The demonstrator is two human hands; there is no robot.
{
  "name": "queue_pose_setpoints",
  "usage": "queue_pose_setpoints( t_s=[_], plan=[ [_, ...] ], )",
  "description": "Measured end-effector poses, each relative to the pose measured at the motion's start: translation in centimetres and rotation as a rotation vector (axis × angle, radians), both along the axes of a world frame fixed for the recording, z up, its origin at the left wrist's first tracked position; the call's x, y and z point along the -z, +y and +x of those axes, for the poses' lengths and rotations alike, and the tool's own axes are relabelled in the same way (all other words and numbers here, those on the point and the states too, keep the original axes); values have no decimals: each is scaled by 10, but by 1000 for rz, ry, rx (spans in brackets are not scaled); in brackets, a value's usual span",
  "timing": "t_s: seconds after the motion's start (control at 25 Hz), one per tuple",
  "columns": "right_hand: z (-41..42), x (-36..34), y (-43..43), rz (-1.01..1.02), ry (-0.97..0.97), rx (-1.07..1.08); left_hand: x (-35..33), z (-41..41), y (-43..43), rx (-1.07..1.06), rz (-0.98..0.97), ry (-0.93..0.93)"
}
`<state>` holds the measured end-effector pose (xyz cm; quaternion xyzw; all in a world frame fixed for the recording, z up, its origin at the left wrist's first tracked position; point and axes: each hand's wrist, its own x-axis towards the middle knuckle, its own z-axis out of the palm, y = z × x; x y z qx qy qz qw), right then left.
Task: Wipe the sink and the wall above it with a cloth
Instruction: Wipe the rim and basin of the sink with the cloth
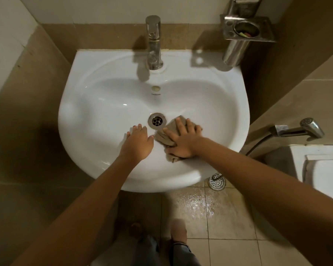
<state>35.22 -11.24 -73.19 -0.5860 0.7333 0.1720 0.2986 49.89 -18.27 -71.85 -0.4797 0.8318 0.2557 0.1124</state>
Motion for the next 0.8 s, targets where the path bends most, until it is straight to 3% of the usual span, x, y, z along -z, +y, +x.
queue_pose_setpoints(
  t_s=[0.24,0.4,0.6,0.68,0.8],
  plan=[
    [53,2,-5,-30,-415,-71,-4,13,12,-158,31,116],
    [3,-6,12,-11,-294,-243,-8,-8,27,-94,220,214],
    [-72,-35,26,0,264,-319,-22,-36,36,3,248,124],
    [-71,-41,32,44,256,-303,-22,-34,31,10,234,102],
    [-41,-42,41,65,1,-238,-19,-21,24,-28,222,87]
  ],
)
